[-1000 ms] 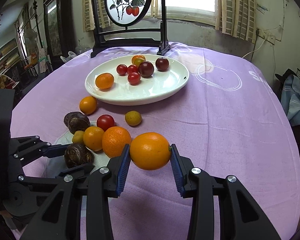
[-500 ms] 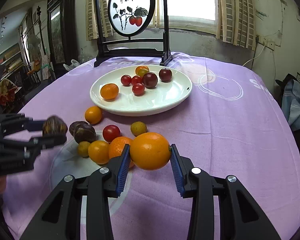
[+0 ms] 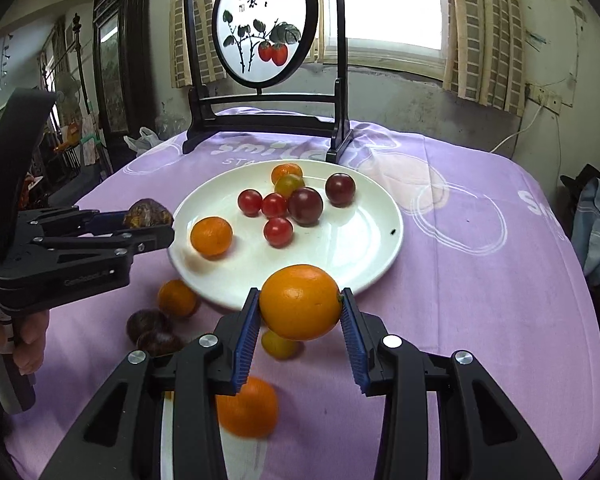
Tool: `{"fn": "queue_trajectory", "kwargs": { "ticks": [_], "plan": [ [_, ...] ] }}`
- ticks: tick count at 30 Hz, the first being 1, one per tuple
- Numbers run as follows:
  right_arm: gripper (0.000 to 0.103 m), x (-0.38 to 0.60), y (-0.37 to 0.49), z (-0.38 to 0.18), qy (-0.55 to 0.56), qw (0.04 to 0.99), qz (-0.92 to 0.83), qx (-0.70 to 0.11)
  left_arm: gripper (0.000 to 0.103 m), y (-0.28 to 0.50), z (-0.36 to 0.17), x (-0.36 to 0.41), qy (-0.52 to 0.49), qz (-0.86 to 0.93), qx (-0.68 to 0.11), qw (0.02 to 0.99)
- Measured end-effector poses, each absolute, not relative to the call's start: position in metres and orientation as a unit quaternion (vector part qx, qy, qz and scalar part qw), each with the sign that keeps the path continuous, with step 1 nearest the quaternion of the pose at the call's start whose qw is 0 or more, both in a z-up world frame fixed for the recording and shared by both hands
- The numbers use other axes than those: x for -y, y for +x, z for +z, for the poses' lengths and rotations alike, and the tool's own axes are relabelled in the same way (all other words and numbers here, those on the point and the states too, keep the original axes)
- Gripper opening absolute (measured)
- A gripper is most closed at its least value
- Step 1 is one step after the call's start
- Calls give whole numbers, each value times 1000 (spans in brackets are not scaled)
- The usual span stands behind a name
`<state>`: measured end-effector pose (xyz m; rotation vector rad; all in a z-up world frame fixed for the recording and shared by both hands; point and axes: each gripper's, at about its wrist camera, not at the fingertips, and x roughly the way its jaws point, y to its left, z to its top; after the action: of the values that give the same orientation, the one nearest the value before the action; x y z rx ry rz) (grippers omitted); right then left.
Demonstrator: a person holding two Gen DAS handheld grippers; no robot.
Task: Organize fruits
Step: 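Carry the orange and dark brown fruit onto the white plate and open both tools, then grasp a mandarin with the right tool while the left tool grasps another dark brown fruit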
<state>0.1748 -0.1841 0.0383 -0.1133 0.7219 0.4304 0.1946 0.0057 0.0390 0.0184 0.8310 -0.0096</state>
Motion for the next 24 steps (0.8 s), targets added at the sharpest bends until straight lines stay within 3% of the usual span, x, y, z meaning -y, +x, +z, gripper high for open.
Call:
{"fn": "queue_trajectory", "kwargs": {
  "ticks": [10, 14, 24],
  "plan": [
    [43, 165, 217, 14, -41, 899, 201, -387, 45, 254, 22, -17, -25, 27, -421, 906],
    [48, 166, 214, 14, -40, 900, 206, -382, 58, 254, 18, -19, -46, 30, -420, 906],
    [48, 184, 189, 24, -21, 904, 213, -371, 68, 213, 36, -11, -29, 16, -393, 919]
  ]
}}
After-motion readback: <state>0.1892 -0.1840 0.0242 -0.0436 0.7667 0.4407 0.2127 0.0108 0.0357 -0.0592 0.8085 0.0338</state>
